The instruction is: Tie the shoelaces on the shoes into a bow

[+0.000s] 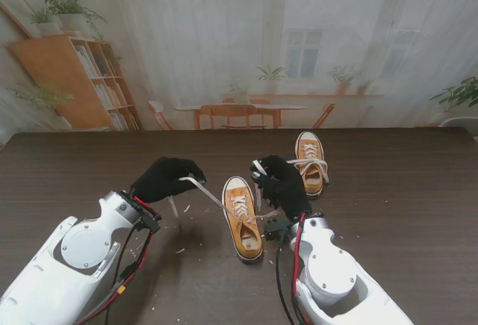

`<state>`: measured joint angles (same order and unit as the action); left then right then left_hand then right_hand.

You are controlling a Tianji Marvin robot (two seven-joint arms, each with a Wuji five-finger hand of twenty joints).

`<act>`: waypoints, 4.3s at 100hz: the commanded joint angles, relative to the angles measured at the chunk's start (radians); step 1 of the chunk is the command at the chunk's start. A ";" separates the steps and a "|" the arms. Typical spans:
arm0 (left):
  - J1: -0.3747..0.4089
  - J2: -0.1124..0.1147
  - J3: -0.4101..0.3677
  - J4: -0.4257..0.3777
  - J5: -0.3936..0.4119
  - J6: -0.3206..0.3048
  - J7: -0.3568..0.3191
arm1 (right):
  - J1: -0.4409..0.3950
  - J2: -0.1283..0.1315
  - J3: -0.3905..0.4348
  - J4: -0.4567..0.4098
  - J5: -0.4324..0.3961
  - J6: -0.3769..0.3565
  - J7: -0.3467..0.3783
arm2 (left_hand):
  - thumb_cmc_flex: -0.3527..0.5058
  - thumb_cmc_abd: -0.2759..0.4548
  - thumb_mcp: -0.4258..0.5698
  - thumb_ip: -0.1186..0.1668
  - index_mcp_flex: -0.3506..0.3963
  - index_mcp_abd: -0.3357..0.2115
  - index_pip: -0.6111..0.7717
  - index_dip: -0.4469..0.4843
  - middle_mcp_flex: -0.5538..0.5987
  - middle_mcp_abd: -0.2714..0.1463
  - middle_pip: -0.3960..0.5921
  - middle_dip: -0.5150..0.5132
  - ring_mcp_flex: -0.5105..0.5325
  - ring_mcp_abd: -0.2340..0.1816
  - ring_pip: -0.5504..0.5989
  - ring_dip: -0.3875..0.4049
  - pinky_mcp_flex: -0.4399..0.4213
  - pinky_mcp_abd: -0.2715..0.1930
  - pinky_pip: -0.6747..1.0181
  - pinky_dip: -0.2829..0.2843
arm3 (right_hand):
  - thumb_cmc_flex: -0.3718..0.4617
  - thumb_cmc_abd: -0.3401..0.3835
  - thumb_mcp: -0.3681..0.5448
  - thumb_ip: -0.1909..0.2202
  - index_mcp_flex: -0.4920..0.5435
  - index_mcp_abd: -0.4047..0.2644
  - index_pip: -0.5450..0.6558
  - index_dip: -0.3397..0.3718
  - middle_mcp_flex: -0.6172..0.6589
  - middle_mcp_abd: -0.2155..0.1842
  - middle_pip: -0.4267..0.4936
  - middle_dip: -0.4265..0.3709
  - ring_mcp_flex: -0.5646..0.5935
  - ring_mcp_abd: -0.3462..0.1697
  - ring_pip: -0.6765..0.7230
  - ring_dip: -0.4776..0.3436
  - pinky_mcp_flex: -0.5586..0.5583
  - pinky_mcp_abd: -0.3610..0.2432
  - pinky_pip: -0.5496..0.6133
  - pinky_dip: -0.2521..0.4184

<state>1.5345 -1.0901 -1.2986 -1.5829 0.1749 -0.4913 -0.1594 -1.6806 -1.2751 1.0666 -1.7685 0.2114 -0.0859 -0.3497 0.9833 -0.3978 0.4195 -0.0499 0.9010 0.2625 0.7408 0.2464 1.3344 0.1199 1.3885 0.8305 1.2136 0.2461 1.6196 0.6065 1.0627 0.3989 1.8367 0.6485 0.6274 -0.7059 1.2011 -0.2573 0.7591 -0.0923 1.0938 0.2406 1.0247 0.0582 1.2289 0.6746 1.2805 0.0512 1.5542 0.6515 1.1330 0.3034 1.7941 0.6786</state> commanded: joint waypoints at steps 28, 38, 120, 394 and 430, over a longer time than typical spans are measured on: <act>-0.102 -0.014 0.036 0.037 -0.045 -0.008 0.005 | 0.085 -0.014 -0.056 0.111 -0.140 0.018 -0.046 | 0.023 0.032 -0.041 -0.016 -0.036 -0.134 0.012 0.005 0.029 0.017 -0.006 -0.013 0.055 -0.005 0.007 -0.011 0.017 -0.131 0.227 -0.020 | -0.214 0.071 -0.032 -0.055 0.194 0.011 0.019 -0.003 0.258 -0.075 0.077 0.183 0.032 -0.071 0.226 0.182 0.084 -0.119 0.300 0.292; -0.122 -0.020 0.057 0.039 -0.070 -0.014 0.013 | 0.104 -0.017 -0.070 0.140 -0.161 0.016 -0.052 | 0.023 0.033 -0.044 -0.017 -0.035 -0.134 0.013 0.004 0.029 0.017 -0.006 -0.012 0.056 -0.005 0.005 -0.011 0.017 -0.127 0.224 -0.022 | -0.263 0.112 -0.036 -0.050 0.203 0.009 -0.069 -0.015 0.258 -0.073 0.070 0.196 0.032 -0.064 0.220 0.185 0.083 -0.116 0.300 0.295; -0.343 -0.052 0.242 0.130 -0.124 -0.037 0.032 | 0.152 0.015 -0.099 0.205 -0.213 -0.024 0.069 | 0.021 0.033 -0.050 -0.014 -0.035 -0.136 0.015 -0.001 0.029 0.006 -0.011 -0.011 0.056 -0.011 0.001 -0.012 0.017 -0.123 0.221 -0.024 | -0.464 0.016 -0.186 0.056 0.100 0.070 -0.411 0.138 0.136 -0.078 0.057 0.232 0.034 -0.078 0.165 0.133 0.075 -0.136 0.300 0.194; -0.408 -0.003 0.147 0.444 0.114 0.009 -0.058 | 0.197 0.002 -0.095 0.243 -0.091 -0.011 0.103 | -0.330 -0.084 0.145 -0.027 -0.323 -0.153 -0.483 -0.020 -0.837 0.058 -1.113 -0.457 -0.862 0.036 -1.332 -0.148 -0.931 0.033 -1.599 -0.029 | -0.172 0.017 -0.049 -0.053 0.286 -0.127 -0.013 0.247 0.165 -0.126 0.085 0.281 0.032 -0.041 0.128 0.097 0.055 -0.080 0.271 0.090; -0.263 -0.026 0.195 0.328 0.018 -0.097 0.028 | 0.197 0.004 -0.100 0.236 -0.138 -0.006 0.089 | -0.321 -0.165 0.259 -0.049 -0.326 -0.217 -0.408 0.000 -0.844 0.045 -1.091 -0.436 -0.845 0.018 -1.191 -0.090 -0.863 0.018 -1.532 0.082 | -0.169 0.017 -0.056 -0.051 0.283 -0.117 -0.020 0.235 0.175 -0.118 0.078 0.274 0.031 -0.030 0.132 0.099 0.056 -0.069 0.280 0.094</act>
<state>1.2510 -1.1056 -1.1200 -1.2333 0.1902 -0.5771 -0.0890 -1.4824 -1.2716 0.9661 -1.5237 0.0752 -0.0960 -0.2715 0.6694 -0.5240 0.6566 -0.0937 0.5851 0.1384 0.3357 0.2356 0.5176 0.1804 0.2932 0.3804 0.3808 0.2786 0.4161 0.4978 0.2119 0.4085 0.3064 0.7070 0.4454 -0.7001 1.1133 -0.3173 1.0405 -0.1829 1.0789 0.4656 1.2007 -0.0426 1.2791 0.9372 1.2934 0.0117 1.6786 0.7577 1.1686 0.2379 1.8048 0.7735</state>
